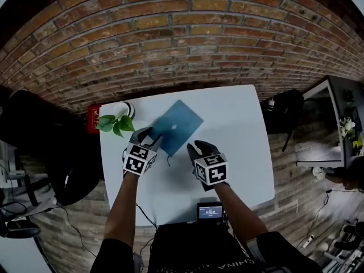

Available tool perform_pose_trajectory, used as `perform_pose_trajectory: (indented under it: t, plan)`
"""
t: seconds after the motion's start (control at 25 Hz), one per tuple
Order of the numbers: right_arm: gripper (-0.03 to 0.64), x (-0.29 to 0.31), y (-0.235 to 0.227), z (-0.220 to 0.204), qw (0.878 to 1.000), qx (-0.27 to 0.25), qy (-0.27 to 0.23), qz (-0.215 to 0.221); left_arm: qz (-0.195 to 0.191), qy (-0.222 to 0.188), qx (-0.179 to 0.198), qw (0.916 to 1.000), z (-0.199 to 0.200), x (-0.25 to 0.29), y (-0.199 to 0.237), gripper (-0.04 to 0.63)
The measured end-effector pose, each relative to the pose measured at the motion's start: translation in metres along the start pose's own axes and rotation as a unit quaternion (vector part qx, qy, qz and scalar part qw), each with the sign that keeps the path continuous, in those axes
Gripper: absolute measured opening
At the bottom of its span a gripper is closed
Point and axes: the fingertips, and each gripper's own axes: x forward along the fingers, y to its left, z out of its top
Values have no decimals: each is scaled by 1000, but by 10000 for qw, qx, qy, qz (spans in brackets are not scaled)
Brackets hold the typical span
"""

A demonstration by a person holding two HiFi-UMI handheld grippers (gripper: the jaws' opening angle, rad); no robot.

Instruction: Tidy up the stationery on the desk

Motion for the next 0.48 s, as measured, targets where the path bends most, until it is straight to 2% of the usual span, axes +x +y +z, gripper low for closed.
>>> perform_pose_trajectory:
  t: [0.24, 0.36, 0.48]
  plan:
    - [160, 32, -3, -17, 9981, 576, 212, -65, 22, 359, -88, 9993, -21, 32, 16, 220]
    - [175, 44, -2, -21, 9971, 704, 263, -73, 163, 403, -135, 9990, -24, 41, 26, 224]
    - [187, 53, 0, -24, 9963, 796, 297, -90, 126, 477, -299, 9983, -31, 47, 30, 224]
